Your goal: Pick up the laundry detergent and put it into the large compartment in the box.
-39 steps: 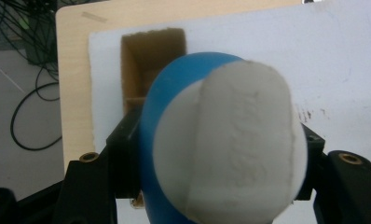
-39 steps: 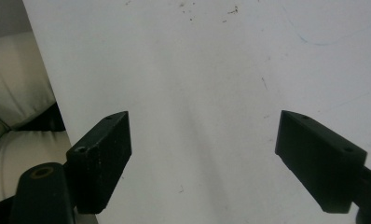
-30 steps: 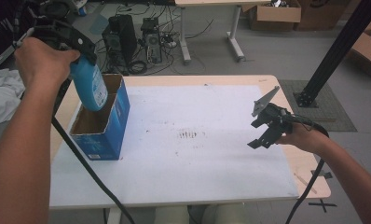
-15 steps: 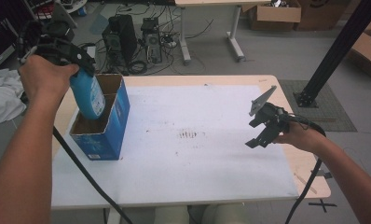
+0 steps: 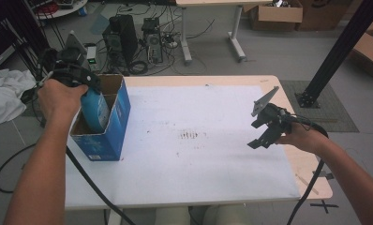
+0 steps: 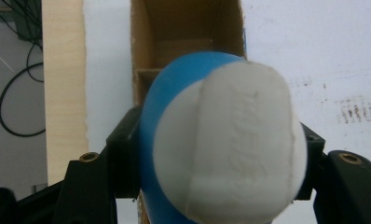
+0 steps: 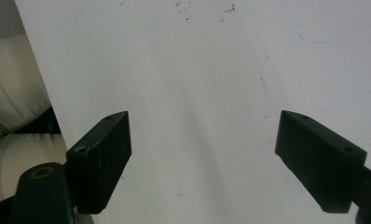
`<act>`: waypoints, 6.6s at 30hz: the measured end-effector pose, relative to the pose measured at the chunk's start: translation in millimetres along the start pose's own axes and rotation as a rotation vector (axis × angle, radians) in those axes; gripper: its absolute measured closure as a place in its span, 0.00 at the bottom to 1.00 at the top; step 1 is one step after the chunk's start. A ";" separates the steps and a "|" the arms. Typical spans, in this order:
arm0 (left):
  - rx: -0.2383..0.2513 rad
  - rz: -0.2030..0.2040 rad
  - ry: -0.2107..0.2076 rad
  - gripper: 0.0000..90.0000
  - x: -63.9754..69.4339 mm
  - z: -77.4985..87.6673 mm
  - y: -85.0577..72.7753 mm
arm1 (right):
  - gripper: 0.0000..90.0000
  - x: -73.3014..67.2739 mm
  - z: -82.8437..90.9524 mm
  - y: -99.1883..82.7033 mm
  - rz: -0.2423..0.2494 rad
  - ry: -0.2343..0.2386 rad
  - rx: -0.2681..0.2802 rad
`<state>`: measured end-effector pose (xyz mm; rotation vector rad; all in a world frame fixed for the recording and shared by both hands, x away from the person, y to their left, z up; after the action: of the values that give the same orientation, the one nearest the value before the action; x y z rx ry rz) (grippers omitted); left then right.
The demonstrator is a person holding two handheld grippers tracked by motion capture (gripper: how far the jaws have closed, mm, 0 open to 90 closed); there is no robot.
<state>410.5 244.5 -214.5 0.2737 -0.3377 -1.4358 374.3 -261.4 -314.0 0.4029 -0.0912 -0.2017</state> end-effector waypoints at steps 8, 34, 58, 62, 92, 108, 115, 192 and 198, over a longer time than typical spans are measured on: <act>-0.023 -0.012 0.003 0.42 -1.6 -28.8 -9.8 | 0.20 0.6 -2.3 -0.5 -0.003 0.002 0.000; -0.095 -0.036 0.027 0.42 -3.2 -78.1 -28.1 | 0.20 1.9 -7.1 -2.6 -0.017 0.008 0.004; -0.105 -0.017 0.001 0.42 -8.6 -82.9 -30.4 | 0.20 1.1 -7.0 -2.6 -0.018 0.007 0.006; -0.105 -0.007 -0.006 0.42 -9.7 -83.2 -29.9 | 0.20 0.8 -6.6 -1.8 -0.013 0.007 0.009; -0.104 0.022 -0.055 0.33 -15.9 -68.4 -27.6 | 0.20 -1.4 -6.0 -0.7 -0.008 0.006 0.011; -0.062 -0.004 -0.049 0.29 -8.6 -42.3 -23.8 | 0.20 -4.9 -1.2 -1.7 -0.002 0.000 0.021; -0.031 -0.043 -0.023 0.26 -1.7 -29.8 -20.6 | 0.20 -6.7 1.0 -2.7 -0.007 -0.002 0.025; -0.060 -1.045 -0.293 0.22 230.7 -24.3 -58.1 | 0.20 -10.7 3.6 -8.7 -0.029 -0.003 0.022; -0.063 -1.053 -0.303 0.22 232.3 -27.3 -58.2 | 0.20 -11.3 3.2 -7.9 -0.030 -0.002 0.021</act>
<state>391.3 6.5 -247.5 0.1794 -0.4148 -2.5356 361.6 -267.2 -314.8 0.4250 -0.0891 -0.2313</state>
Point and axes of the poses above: each handheld gripper's, and its own axes: z roughly backward along the jaws, y roughly out of its top, x roughly to its right, the point moved 2 cm from there along -z, roughly forward along the jaws, and after that the axes turned 9 degrees about z, right-handed, at the moved point
